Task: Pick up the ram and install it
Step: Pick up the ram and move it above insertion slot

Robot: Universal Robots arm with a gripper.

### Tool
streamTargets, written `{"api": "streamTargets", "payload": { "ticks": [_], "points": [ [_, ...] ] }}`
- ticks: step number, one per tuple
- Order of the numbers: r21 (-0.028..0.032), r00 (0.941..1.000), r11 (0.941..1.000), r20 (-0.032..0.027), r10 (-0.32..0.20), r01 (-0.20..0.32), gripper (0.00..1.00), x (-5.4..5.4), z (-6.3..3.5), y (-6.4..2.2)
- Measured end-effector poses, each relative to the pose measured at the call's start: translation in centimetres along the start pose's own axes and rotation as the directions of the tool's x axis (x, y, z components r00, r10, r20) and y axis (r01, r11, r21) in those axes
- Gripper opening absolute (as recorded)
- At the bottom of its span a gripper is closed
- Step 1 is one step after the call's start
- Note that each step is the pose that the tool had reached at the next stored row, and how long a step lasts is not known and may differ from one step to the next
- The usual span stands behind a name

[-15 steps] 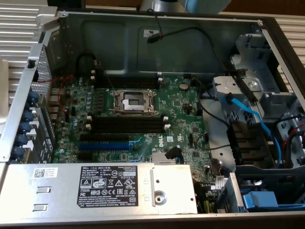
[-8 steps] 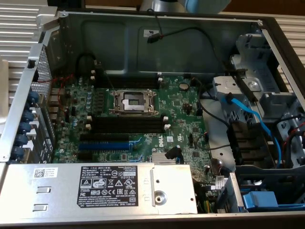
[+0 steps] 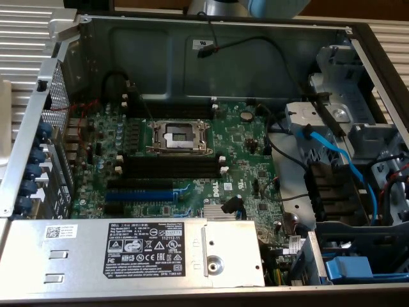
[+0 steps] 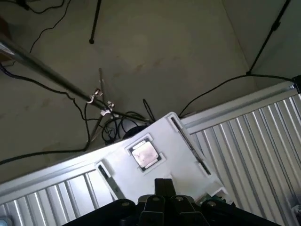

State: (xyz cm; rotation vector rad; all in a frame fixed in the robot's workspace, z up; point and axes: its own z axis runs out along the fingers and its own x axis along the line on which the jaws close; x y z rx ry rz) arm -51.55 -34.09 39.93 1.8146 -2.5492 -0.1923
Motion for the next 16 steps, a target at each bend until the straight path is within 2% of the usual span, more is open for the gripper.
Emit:
{"api": "streamTargets", "payload": {
  "ticks": [4, 6, 8, 9, 10, 11, 12, 13, 15, 16],
  "points": [
    [-0.0049, 0.9974, 0.9974, -0.0081, -0.072, 0.072, 0.1, 0.0, 0.04, 0.0],
    [-0.0068, 0.9941, 0.9942, -0.015, -0.107, 0.107, 0.1, -0.01, 0.04, 0.0],
    [-0.0067, 0.9906, 0.991, -0.0279, -0.134, 0.134, 0.1, 0.0, 0.04, 0.01],
    [-0.0059, 0.989, 0.9897, -0.0369, -0.143, 0.143, 0.1, 0.0, 0.04, 0.0],
    [-0.0034, 0.9875, 0.9887, -0.0485, -0.15, 0.15, 0.1, 0.0, 0.05, 0.0],
    [0.0018, 0.9862, 0.9879, -0.0596, -0.155, 0.155, 0.1, 0.0, 0.05, 0.0],
    [0.0086, 0.9849, 0.987, -0.0681, -0.159, 0.16, 0.1, 0.0, 0.05, 0.01],
    [0.0179, 0.9836, 0.9858, -0.073, -0.165, 0.167, 0.1, 0.0, 0.05, 0.01],
    [0.0445, 0.9813, 0.9825, -0.0759, -0.177, 0.181, 0.1, 0.0, 0.04, 0.0],
    [0.0608, 0.9802, 0.9803, -0.0753, -0.183, 0.188, 0.1, 0.0, 0.04, 0.0]
  ]
}}
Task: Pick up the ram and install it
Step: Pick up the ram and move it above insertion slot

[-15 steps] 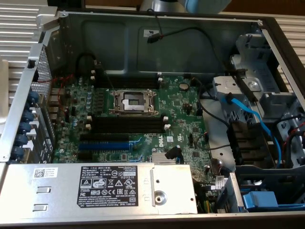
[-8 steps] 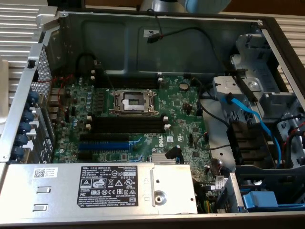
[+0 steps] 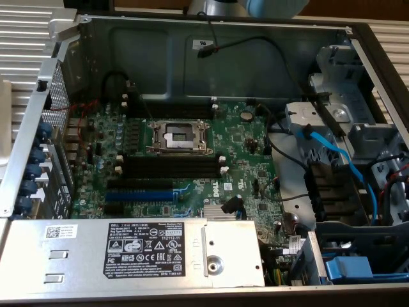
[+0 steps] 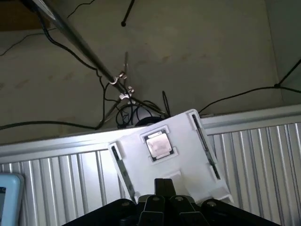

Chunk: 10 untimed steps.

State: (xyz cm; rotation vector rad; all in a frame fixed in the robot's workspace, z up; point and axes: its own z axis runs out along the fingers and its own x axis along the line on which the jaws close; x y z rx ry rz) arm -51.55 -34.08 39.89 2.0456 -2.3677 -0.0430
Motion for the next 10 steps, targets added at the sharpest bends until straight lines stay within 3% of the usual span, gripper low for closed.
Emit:
{"api": "streamTargets", "payload": {
  "ticks": [2, 3, 6, 10],
  "points": [
    [0.034, 0.9999, 0.9993, 0.0031, -0.012, 0.012, 0.1, 0.02, 0.0, 0.0],
    [0.0438, 0.9998, 0.9988, 0.0042, -0.02, 0.02, 0.1, 0.06, 0.02, -0.01],
    [0.0498, 0.999, 0.9977, 0.0042, -0.045, 0.045, 0.1, 0.16, 0.09, -0.02],
    [0.0495, 0.9944, 0.9932, 0.0025, -0.105, 0.105, 0.1, 0.22, 0.31, -0.04]
  ]
}}
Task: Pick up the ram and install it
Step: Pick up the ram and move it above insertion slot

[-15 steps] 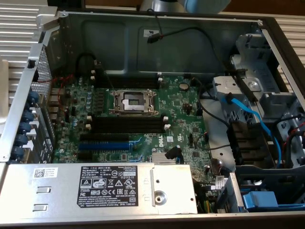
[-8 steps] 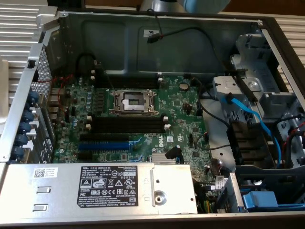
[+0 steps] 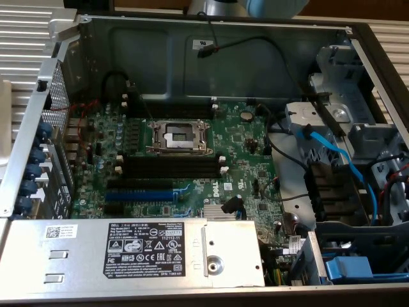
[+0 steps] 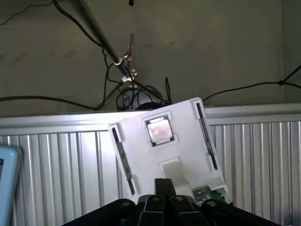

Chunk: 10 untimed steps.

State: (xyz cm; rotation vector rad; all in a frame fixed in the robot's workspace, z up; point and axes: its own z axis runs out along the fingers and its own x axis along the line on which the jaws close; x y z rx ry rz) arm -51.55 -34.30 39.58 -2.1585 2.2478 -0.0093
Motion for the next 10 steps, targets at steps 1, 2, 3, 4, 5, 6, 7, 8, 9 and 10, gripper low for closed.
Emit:
{"api": "streamTargets", "payload": {
  "ticks": [1, 2, 3, 4, 5, 6, 7, 8, 9, 10],
  "points": [
    [-0.0003, 0.9998, 0.9998, 0.0004, -0.018, 0.018, 0.1, 0.01, 0.07, 0.0],
    [-0.0005, 0.9994, 0.9994, 0.0007, -0.035, 0.035, 0.1, 0.01, 0.14, 0.0],
    [-0.0007, 0.9986, 0.9986, 0.0012, -0.052, 0.052, 0.1, 0.02, 0.21, 0.0],
    [-0.0009, 0.9976, 0.9976, 0.0016, -0.069, 0.069, 0.1, 0.03, 0.28, 0.0],
    [-0.0011, 0.9965, 0.9965, 0.0019, -0.084, 0.084, 0.1, 0.05, 0.33, 0.01],
    [-0.0012, 0.9953, 0.9953, 0.0022, -0.097, 0.097, 0.1, 0.07, 0.39, 0.0],
    [-0.0013, 0.9939, 0.9939, 0.0026, -0.11, 0.11, 0.1, 0.1, 0.48, 0.0],
    [-0.0014, 0.9926, 0.9926, 0.0028, -0.121, 0.121, 0.1, 0.13, 0.57, 0.0],
    [-0.0016, 0.9913, 0.9913, 0.003, -0.132, 0.132, 0.1, 0.17, 0.68, 0.0],
    [-0.0017, 0.9899, 0.9899, 0.0033, -0.142, 0.142, 0.1, 0.22, 0.81, 0.01]
  ]
}}
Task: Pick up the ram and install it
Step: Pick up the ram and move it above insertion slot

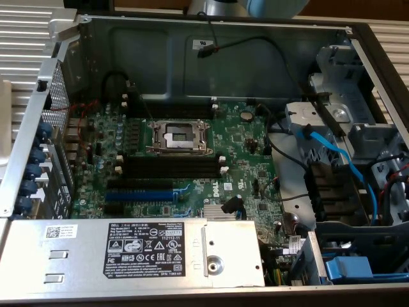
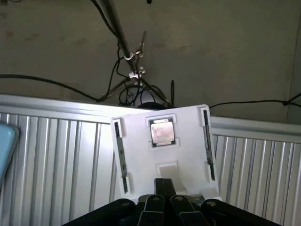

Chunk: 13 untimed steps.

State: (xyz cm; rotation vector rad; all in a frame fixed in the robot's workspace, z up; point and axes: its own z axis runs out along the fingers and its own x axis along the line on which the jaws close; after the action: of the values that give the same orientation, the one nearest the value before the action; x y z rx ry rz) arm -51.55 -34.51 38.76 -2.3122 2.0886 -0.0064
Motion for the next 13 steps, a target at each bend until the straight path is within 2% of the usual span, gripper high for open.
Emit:
{"api": "streamTargets", "payload": {
  "ticks": [3, 13],
  "points": [
    [-0.0019, 0.9996, 0.9997, 0.0026, -0.026, 0.026, 0.1, 0.3, 0.48, 0.04],
    [-0.0131, 0.9941, 0.9942, 0.0207, -0.107, 0.107, 0.1, 1.4, 2.28, 0.19]
  ]
}}
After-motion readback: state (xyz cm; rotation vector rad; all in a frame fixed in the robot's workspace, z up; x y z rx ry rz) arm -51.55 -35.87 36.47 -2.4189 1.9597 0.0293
